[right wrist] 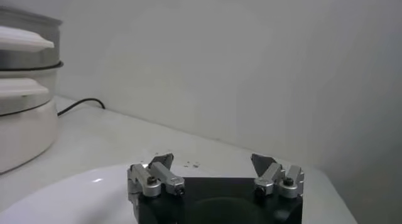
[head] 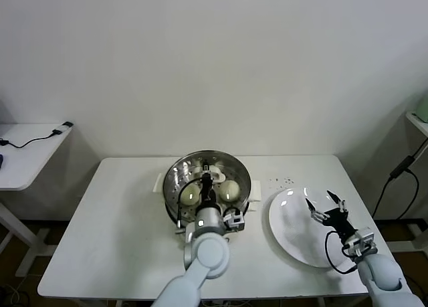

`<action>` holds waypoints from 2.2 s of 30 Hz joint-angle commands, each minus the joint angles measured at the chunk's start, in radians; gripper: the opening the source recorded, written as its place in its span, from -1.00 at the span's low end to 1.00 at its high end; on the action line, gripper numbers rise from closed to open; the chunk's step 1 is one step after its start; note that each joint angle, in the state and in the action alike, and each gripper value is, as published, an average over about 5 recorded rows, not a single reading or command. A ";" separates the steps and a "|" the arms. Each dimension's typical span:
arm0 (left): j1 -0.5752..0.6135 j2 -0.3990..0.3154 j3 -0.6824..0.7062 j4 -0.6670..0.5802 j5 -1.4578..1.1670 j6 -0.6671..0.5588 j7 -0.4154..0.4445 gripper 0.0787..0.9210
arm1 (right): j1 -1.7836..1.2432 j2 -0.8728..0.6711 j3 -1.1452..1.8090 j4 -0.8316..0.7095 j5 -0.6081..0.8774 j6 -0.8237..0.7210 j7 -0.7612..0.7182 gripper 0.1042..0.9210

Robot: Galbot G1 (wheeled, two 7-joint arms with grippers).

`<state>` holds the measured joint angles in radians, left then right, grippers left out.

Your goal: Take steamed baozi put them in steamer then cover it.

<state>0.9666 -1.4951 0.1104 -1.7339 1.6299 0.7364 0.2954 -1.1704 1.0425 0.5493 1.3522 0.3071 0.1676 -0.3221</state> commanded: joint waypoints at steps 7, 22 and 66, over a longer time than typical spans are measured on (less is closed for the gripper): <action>0.011 0.047 0.008 -0.088 0.010 0.031 0.066 -0.77 | 0.001 -0.001 0.005 -0.002 -0.005 -0.004 -0.002 0.76; 0.152 0.232 0.000 -0.406 -0.222 0.032 0.002 0.25 | -0.003 -0.001 0.014 0.034 -0.030 -0.101 0.038 0.76; 0.650 0.024 -0.935 -0.213 -1.785 -0.843 -0.316 0.77 | -0.137 0.135 0.090 0.255 0.003 -0.116 0.055 0.76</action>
<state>1.5803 -1.4043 -0.7183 -2.0069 0.0033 0.0001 -0.0667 -1.2893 1.1549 0.6335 1.5824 0.2892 0.0476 -0.2634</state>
